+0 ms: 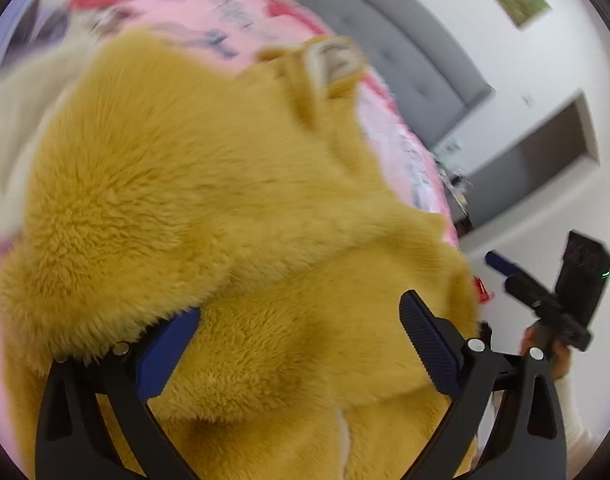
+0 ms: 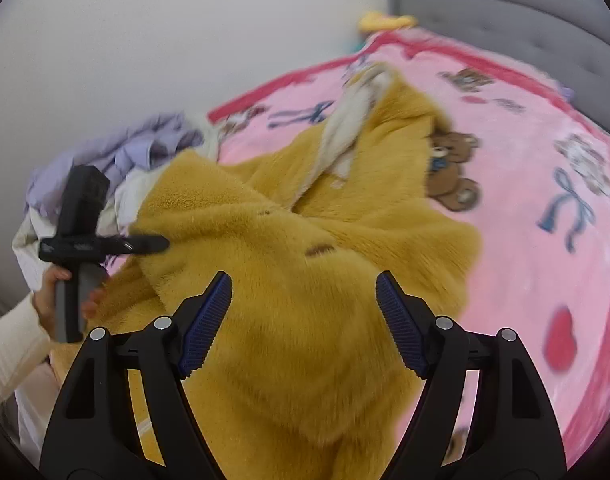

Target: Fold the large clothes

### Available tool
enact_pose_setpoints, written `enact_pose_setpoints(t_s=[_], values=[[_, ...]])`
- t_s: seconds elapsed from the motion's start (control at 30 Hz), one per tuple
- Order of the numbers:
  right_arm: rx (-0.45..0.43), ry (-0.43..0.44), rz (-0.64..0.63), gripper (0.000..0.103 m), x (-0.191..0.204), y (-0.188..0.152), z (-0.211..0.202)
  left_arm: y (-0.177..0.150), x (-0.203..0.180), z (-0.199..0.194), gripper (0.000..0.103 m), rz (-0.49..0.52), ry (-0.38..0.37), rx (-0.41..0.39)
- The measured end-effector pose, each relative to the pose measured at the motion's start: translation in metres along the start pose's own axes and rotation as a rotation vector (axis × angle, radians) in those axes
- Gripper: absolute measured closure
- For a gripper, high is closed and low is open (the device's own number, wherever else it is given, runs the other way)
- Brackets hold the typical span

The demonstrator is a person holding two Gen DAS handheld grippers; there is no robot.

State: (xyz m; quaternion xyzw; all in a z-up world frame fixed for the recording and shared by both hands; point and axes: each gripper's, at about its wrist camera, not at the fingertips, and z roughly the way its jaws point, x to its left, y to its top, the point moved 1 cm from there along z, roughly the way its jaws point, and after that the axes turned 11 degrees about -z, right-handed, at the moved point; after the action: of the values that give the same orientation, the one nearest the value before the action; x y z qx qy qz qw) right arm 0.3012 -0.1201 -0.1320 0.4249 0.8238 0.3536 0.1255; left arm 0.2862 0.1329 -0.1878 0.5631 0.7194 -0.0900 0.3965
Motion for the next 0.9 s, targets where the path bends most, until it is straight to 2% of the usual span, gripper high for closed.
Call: enact_pose_setpoints(t_s=[0.1,0.17,0.27,0.43,0.5,0.53,0.57,0.6,0.67,0.73,0.77,0.8,0.83,0.9], values=[[0.051,0.066,-0.064,0.037,0.005,0.035,0.033,-0.015,0.014,0.006,0.005,-0.025,-0.009,-0.053],[0.064,0.127,-0.108,0.037,0.015,0.059,0.054,-0.023,0.01,0.005,0.005,0.012,0.009,-0.095],[0.143,0.232,-0.249,0.037,0.045,0.1,0.101,-0.038,0.002,0.0,0.005,0.053,0.043,-0.16],[0.24,0.188,-0.555,0.036,0.097,0.124,0.157,-0.057,-0.002,-0.006,0.005,0.047,0.065,-0.229],[0.273,0.201,-0.597,0.034,0.108,0.125,0.171,-0.061,0.0,-0.005,0.005,0.014,0.054,-0.242],[0.29,0.23,-0.597,0.041,0.112,0.126,0.178,-0.064,0.0,-0.005,0.005,0.003,0.053,-0.253],[0.302,0.255,-0.587,0.075,0.114,0.126,0.184,-0.065,0.0,-0.005,0.005,-0.009,0.056,-0.263],[0.331,0.297,-0.569,0.093,0.117,0.125,0.192,-0.067,0.0,-0.005,0.005,-0.028,0.056,-0.277],[0.321,0.256,-0.574,0.093,0.118,0.128,0.195,-0.074,-0.002,-0.01,0.005,-0.044,0.064,-0.329],[0.227,0.184,-0.579,0.095,0.116,0.145,0.18,-0.082,-0.006,-0.02,0.005,-0.031,0.077,-0.39],[0.18,0.191,-0.554,0.095,0.114,0.156,0.17,-0.082,-0.011,-0.02,0.005,-0.012,0.098,-0.413],[0.153,0.193,-0.548,0.095,0.112,0.166,0.163,-0.079,-0.013,-0.017,0.005,-0.011,0.103,-0.405],[0.139,0.161,-0.558,0.095,0.112,0.172,0.16,-0.075,-0.013,-0.012,0.005,-0.021,0.111,-0.383],[0.188,0.121,-0.564,0.095,0.109,0.18,0.166,-0.069,-0.011,-0.007,0.005,-0.047,0.13,-0.355]])
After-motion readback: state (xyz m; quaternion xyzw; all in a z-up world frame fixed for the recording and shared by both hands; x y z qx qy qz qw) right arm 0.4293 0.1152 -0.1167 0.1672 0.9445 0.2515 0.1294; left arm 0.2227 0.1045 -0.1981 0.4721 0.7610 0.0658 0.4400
